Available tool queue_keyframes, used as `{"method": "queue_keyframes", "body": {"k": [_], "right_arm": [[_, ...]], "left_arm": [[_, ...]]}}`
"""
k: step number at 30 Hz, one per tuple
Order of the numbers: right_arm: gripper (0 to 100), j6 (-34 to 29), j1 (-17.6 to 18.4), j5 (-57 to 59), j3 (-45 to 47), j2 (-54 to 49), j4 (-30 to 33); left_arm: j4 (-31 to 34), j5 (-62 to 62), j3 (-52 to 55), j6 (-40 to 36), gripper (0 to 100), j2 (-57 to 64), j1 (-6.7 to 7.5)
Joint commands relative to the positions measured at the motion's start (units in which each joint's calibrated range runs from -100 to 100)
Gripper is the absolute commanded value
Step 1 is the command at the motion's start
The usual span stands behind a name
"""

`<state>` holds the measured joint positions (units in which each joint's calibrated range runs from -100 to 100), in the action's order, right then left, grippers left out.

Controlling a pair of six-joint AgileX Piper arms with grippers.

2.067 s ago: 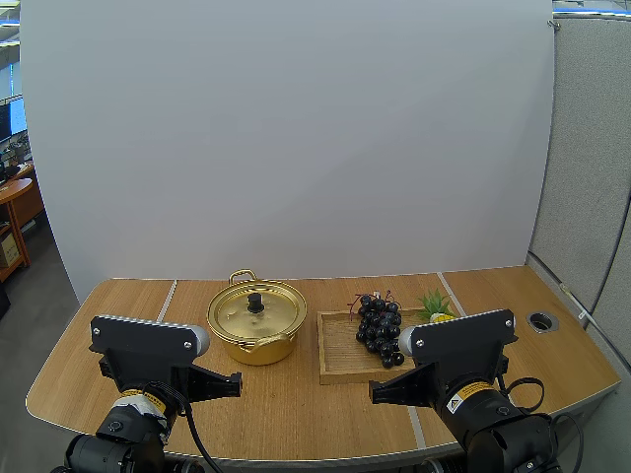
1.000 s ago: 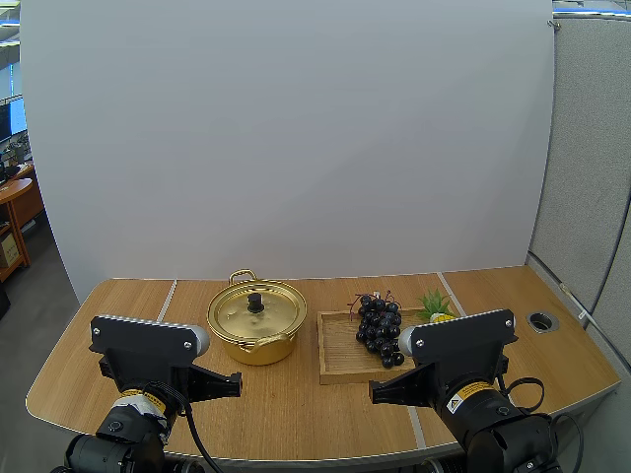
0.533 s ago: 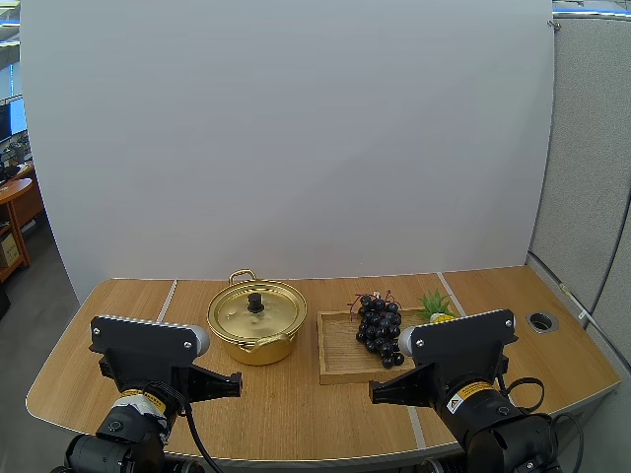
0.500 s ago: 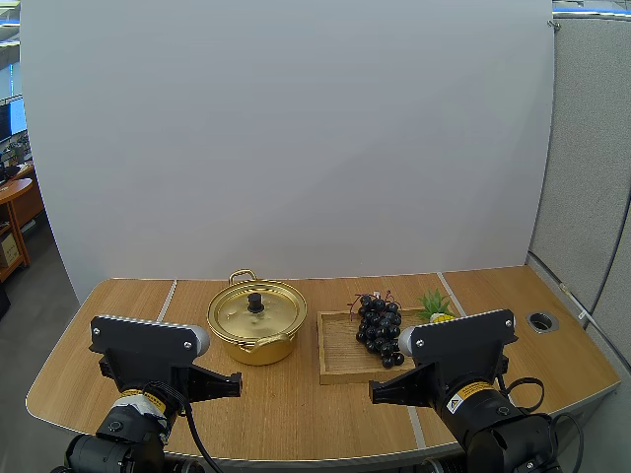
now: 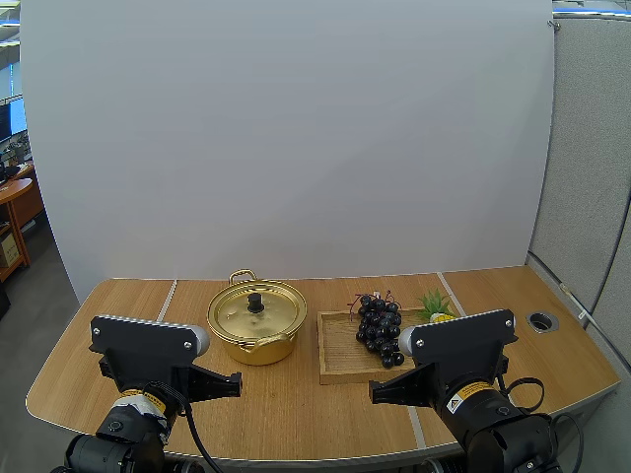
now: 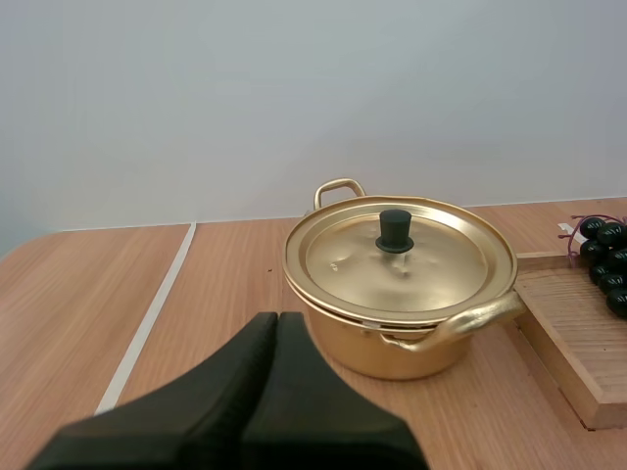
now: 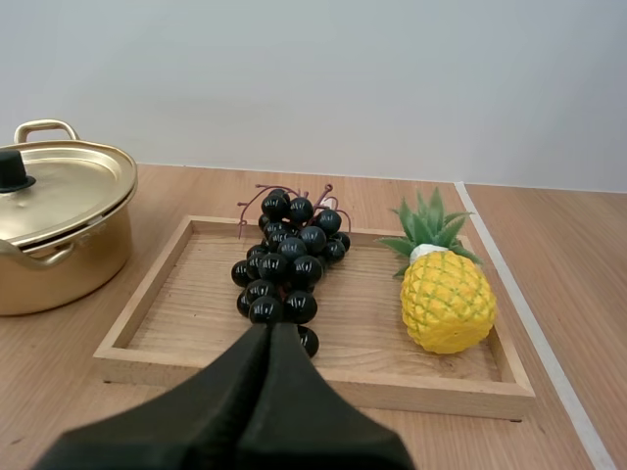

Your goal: Open the pot, put the pineapple inside, and close it

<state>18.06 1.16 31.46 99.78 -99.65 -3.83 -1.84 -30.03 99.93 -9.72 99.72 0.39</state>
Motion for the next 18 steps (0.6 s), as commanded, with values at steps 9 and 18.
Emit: {"method": "queue_keyframes", "body": {"k": [9,18], "right_arm": [[0,0.52,-0.26,0.53,-4.81,-0.35,-0.51],[0,0.52,-0.26,9.43,-19.74,-0.35,-0.51]], "left_arm": [[-0.74,1.38,-6.76,-0.27,0,0.28,-0.08],[-0.5,1.38,-20.51,0.52,0,0.28,-0.08]]}}
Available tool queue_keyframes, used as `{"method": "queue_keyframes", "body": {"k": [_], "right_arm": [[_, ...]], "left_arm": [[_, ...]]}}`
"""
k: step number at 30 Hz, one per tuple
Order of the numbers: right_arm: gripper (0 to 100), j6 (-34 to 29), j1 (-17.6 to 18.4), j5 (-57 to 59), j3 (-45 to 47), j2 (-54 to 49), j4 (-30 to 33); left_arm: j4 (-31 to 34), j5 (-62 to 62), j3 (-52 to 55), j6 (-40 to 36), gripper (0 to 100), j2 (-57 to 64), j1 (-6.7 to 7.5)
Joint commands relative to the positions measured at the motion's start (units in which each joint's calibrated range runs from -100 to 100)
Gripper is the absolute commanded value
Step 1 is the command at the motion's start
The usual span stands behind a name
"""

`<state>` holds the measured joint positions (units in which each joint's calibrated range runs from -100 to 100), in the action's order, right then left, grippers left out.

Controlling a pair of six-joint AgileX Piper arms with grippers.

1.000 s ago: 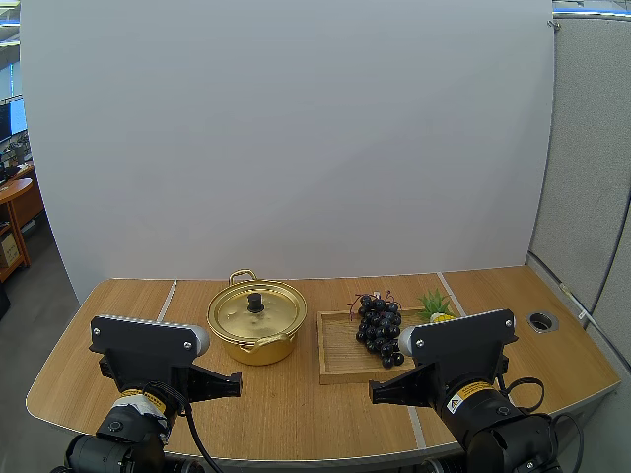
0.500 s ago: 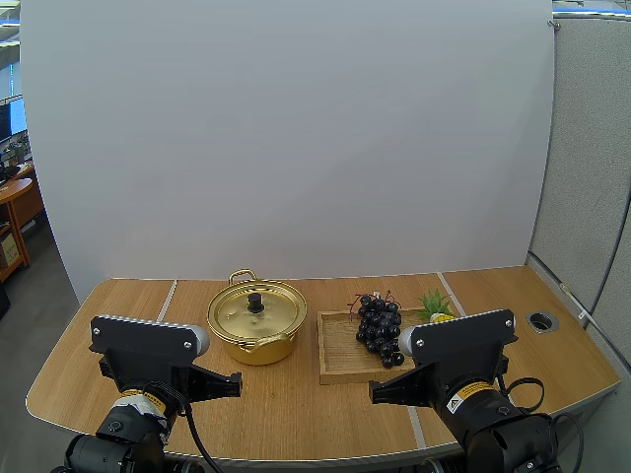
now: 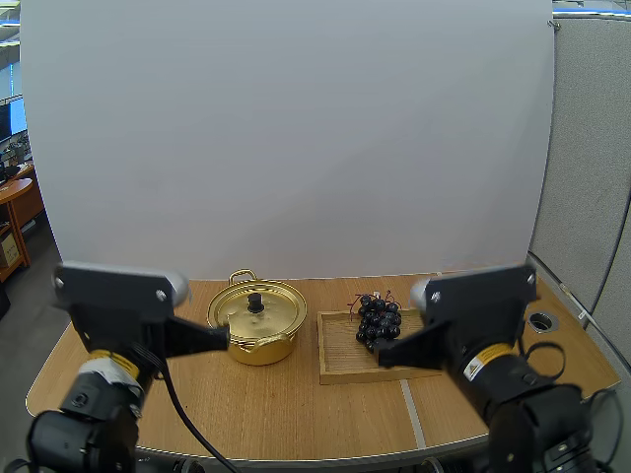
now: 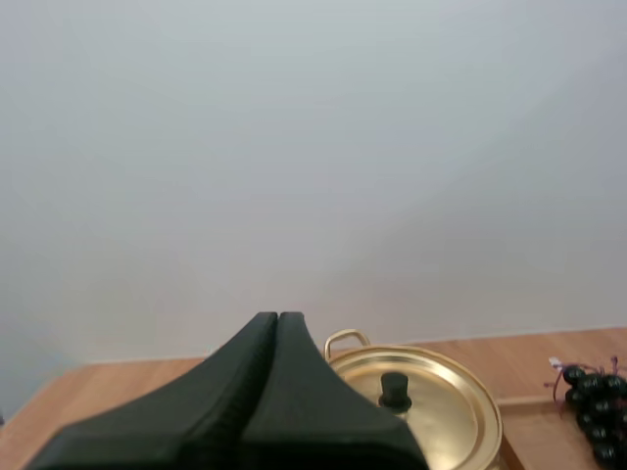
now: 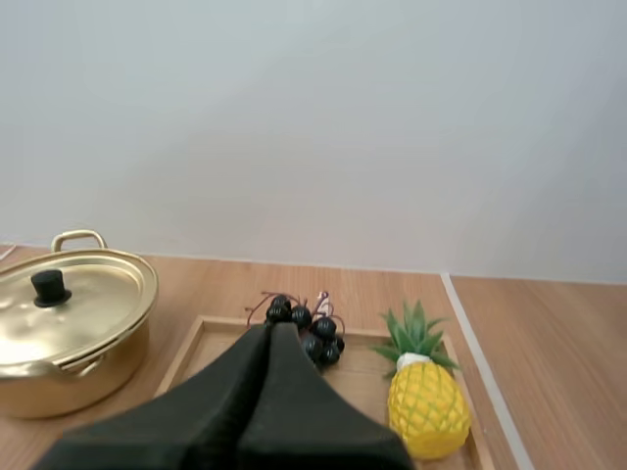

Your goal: Open the pot, put the pineapple inside, and close it

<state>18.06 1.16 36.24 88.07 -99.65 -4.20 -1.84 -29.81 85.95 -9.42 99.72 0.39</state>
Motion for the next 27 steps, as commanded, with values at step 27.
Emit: {"method": "queue_keyframes", "body": {"k": [27], "right_arm": [[0,0.17,-0.26,58.59,-45.73,-0.35,-3.06]], "left_arm": [[-0.39,-53.75,-44.92,0.22,0,0.28,-0.08]]}}
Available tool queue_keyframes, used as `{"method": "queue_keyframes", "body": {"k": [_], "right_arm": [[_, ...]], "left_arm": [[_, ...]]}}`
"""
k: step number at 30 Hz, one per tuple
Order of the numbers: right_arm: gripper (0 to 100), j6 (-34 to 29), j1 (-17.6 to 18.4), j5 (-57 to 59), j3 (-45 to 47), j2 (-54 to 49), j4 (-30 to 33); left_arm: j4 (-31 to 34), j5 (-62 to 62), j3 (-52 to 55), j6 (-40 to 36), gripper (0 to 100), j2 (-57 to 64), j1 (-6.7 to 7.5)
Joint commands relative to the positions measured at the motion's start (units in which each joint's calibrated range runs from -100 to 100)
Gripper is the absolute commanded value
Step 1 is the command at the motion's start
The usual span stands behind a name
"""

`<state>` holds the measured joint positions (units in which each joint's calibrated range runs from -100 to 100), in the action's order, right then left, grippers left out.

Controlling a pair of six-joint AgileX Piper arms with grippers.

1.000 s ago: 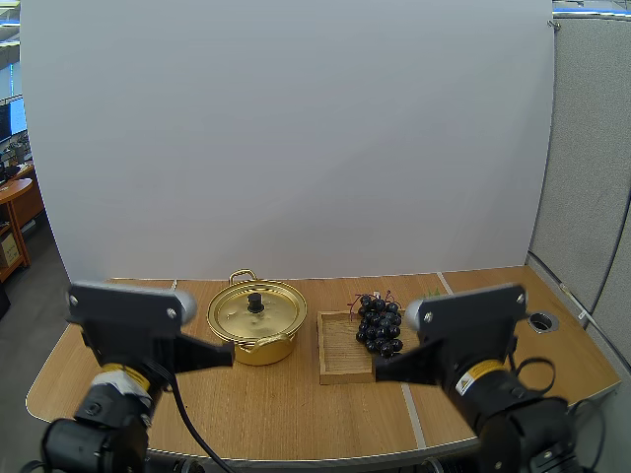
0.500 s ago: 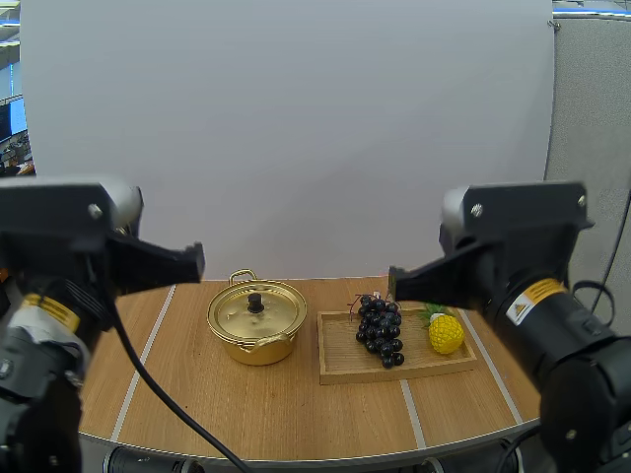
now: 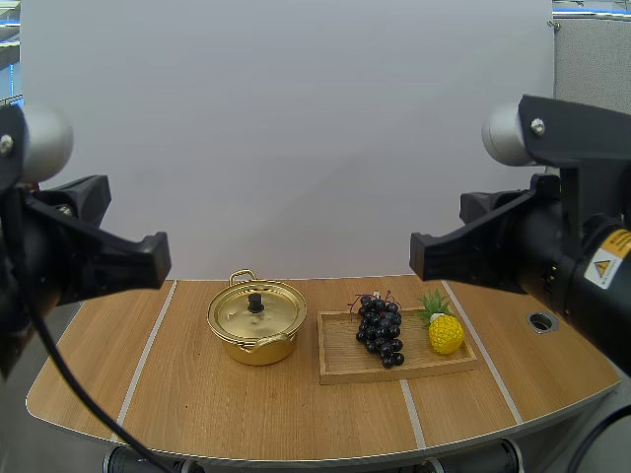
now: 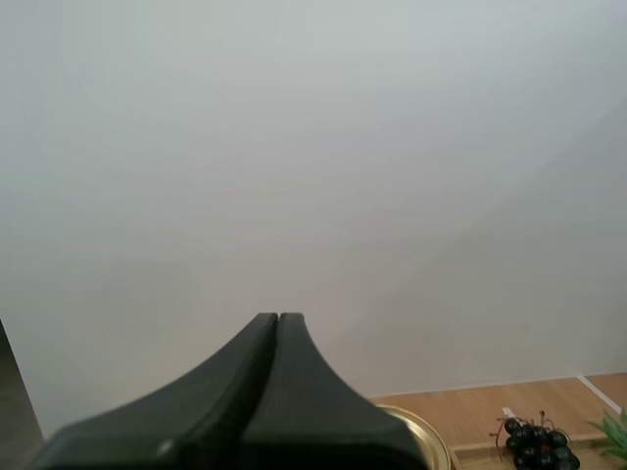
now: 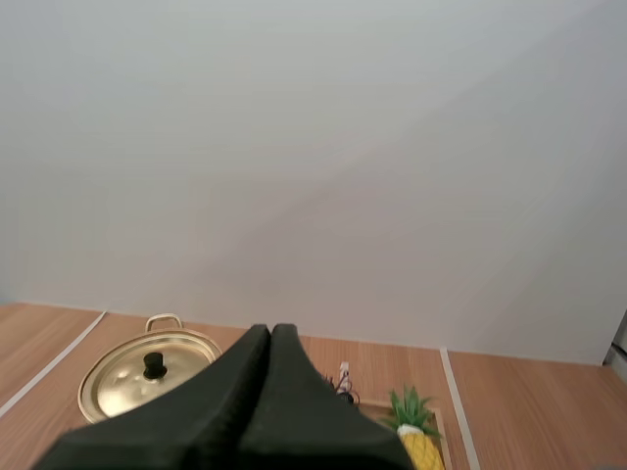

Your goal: Open the pot, put the pineapple inside, and close it

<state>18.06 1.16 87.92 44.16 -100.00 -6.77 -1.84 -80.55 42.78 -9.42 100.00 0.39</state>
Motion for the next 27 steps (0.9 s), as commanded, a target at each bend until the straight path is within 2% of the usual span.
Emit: {"method": "queue_keyframes", "body": {"k": [1,10,13,19,27], "right_arm": [[0,0.17,-0.26,8.22,-2.22,0.0,-0.62],[0,0.17,-0.26,10.46,-2.32,0.0,-0.4],[0,0.17,-0.26,10.46,-2.32,0.3,0.13],[0,0.17,-0.26,10.46,-2.32,8.38,0.22],[0,0.17,-0.26,10.46,-2.32,23.25,0.22]], "left_arm": [[-0.39,-3.01,-2.06,0.22,0,0.0,-0.08],[-0.6,-3.46,-2.35,0.92,0,0.0,-0.08],[-0.6,-3.46,-2.35,2.55,0,-3.34,-0.08],[-1.04,-2.88,-2.35,2.83,0,-16.57,-0.08],[-4.75,0.16,-2.35,6.98,0,-33.47,-0.08]]}}
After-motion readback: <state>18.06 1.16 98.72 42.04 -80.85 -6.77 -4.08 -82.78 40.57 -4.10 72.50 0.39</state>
